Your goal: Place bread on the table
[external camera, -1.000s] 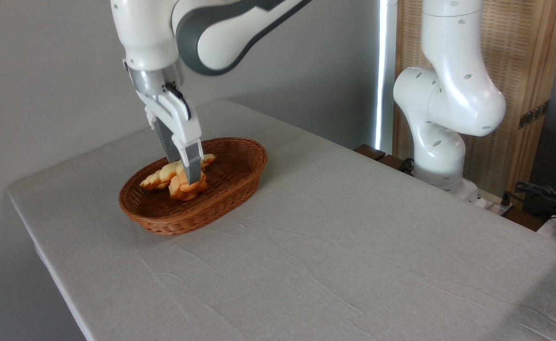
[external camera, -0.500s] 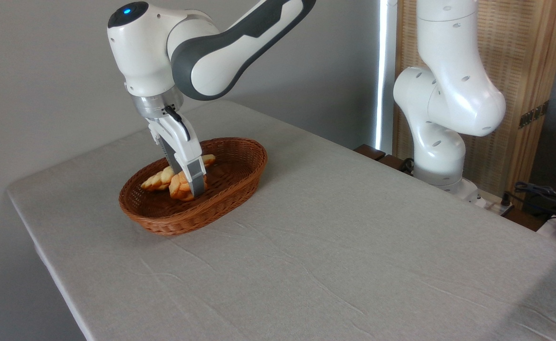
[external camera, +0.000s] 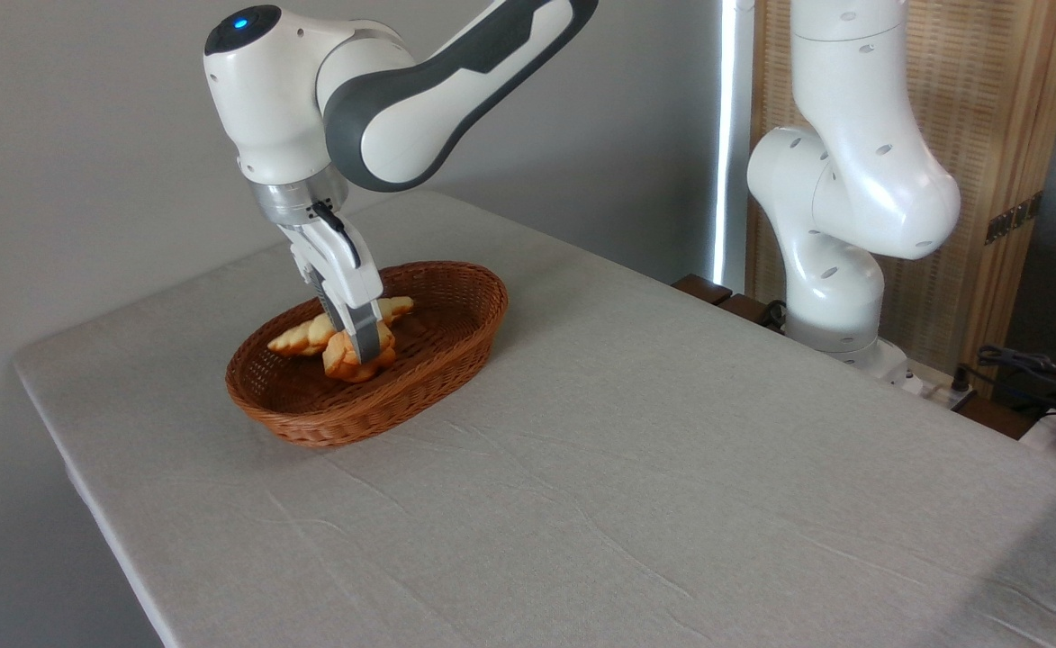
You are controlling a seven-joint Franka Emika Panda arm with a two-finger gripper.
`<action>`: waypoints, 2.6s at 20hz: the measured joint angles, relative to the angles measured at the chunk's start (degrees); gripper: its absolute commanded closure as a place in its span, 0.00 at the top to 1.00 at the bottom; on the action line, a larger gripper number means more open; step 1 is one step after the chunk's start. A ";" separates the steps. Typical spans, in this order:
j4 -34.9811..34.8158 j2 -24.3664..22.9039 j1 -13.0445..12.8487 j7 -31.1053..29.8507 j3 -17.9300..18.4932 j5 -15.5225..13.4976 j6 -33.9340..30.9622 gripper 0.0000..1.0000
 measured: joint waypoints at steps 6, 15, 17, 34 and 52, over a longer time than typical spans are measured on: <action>0.32 -0.24 0.02 0.00 0.17 0.00 0.00 0.33; 1.12 -8.34 0.70 0.29 6.34 0.00 -3.91 0.35; 1.12 -10.29 0.77 0.66 8.66 0.01 -5.87 0.36; -5.45 -7.73 1.04 3.16 16.98 7.54 -9.80 1.00; 6.98 -8.71 0.78 3.29 17.56 7.53 -9.86 1.00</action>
